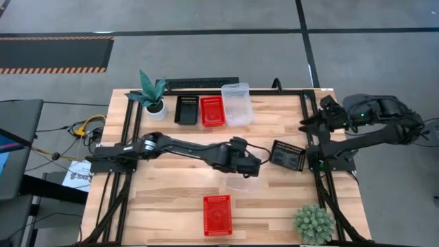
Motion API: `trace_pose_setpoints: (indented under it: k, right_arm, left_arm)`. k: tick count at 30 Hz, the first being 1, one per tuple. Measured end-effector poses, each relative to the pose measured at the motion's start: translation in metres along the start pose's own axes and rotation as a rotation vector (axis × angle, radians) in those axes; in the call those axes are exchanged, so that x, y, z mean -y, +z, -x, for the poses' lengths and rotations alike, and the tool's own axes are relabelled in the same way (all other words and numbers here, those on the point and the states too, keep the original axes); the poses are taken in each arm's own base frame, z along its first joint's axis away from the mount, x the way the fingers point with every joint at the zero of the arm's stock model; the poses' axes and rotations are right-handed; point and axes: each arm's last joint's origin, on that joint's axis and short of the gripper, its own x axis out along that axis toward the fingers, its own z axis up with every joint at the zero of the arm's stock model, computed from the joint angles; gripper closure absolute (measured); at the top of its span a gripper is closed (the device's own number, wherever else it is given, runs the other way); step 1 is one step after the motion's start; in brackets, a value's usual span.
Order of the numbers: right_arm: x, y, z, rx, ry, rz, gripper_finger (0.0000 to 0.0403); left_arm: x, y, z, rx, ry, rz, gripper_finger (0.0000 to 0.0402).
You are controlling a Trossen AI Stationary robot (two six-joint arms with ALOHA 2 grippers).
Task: Stack baskets by color
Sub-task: Stack the transparent bin on the top transparent bins
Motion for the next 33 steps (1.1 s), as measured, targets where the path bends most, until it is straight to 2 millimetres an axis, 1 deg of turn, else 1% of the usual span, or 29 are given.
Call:
trace_pose_setpoints:
  k: [3, 6, 9, 12, 14, 19, 23, 27, 33]
  right_arm:
    - [0.001, -0.002, 0.001, -0.019, 0.003, 0.006, 0.0188]
    - [0.001, -0.004, 0.000, -0.047, -0.003, 0.018, 0.0188]
    - [0.001, -0.006, 0.000, -0.064, 0.000, 0.029, 0.0188]
    - [-0.001, -0.006, -0.002, -0.072, 0.006, 0.036, 0.0188]
    - [-0.001, -0.006, -0.001, -0.074, 0.009, 0.039, 0.0188]
    - [-0.001, -0.006, -0.001, -0.075, 0.009, 0.041, 0.0188]
    - [0.000, -0.007, -0.001, -0.078, 0.006, 0.042, 0.0188]
    - [0.001, -0.007, 0.000, -0.077, 0.007, 0.046, 0.0189]
    - [0.001, -0.008, 0.000, -0.086, 0.000, 0.051, 0.0189]
  left_arm:
    - [-0.004, -0.008, -0.018, -0.079, 0.063, 0.014, 0.0135]
    - [-0.010, -0.014, -0.022, -0.114, 0.129, 0.014, 0.0135]
    - [-0.013, -0.017, -0.017, -0.102, 0.168, 0.001, 0.0135]
    - [-0.017, -0.014, -0.002, -0.095, 0.187, 0.024, 0.0135]
    - [-0.019, -0.014, 0.000, -0.120, 0.207, 0.019, 0.0135]
    - [-0.015, -0.022, -0.014, -0.145, 0.174, 0.028, 0.0135]
    - [-0.022, -0.031, -0.028, -0.197, 0.213, 0.039, 0.0142]
    - [-0.024, -0.039, -0.036, -0.240, 0.216, 0.040, 0.0174]
    - [-0.028, -0.045, -0.043, -0.260, 0.227, 0.014, 0.0258]
